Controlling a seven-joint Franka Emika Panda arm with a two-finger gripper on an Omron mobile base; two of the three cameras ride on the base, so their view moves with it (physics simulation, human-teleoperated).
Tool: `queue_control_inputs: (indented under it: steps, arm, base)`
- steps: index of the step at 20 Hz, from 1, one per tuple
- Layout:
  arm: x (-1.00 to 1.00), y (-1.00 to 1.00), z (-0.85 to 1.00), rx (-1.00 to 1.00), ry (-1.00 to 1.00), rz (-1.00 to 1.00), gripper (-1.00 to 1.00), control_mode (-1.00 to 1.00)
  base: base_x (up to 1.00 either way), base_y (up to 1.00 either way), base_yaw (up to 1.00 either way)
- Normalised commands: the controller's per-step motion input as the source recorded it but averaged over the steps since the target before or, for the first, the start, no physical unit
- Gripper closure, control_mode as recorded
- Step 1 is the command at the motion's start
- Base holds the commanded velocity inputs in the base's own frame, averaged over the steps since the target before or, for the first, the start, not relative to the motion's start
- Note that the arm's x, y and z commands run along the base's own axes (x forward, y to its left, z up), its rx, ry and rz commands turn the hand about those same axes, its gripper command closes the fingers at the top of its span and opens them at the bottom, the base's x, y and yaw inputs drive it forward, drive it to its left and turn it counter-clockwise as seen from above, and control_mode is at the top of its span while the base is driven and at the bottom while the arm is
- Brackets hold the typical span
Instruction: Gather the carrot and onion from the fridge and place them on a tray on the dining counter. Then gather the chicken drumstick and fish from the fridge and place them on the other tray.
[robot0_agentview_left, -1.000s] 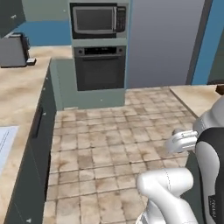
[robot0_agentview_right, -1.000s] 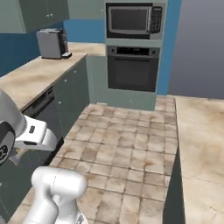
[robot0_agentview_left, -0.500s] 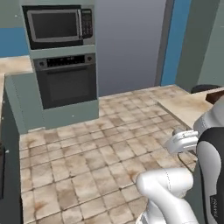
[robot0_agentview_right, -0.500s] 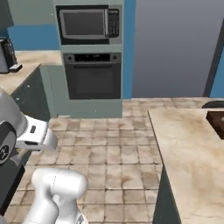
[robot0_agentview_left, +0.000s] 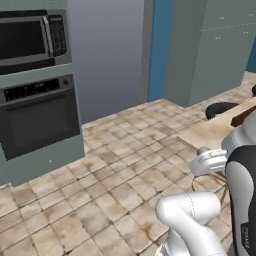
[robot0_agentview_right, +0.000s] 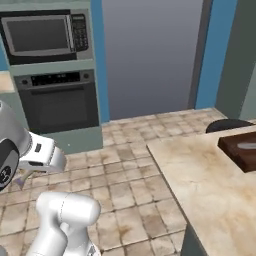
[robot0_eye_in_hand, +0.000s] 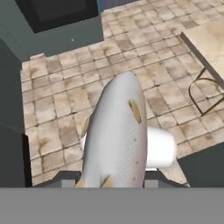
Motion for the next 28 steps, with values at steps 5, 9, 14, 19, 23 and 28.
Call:
queue_control_inputs:
  steps: [5, 9, 14, 19, 23, 28]
  arm:
    - [0.0, 0.0, 0.0, 0.0, 0.0, 0.0, 1.0, 1.0]
    - [0.0, 0.0, 0.0, 0.0, 0.0, 0.0, 1.0, 1.0]
    - [0.0, 0.0, 0.0, 0.0, 0.0, 0.0, 1.0, 1.0]
    - [0.0, 0.0, 0.0, 0.0, 0.0, 0.0, 1.0, 1.0]
    - [0.0, 0.0, 0.0, 0.0, 0.0, 0.0, 1.0, 1.0]
    - [0.0, 0.0, 0.0, 0.0, 0.0, 0.0, 1.0, 1.0]
  base:
    - [0.86, 0.43, -0.45]
    - [0.85, 0.45, -0.45]
    - [0.83, 0.44, -0.44]
    - [0.8, 0.41, -0.44]
    - [0.82, 0.4, -0.43]
    - [0.83, 0.39, -0.43]
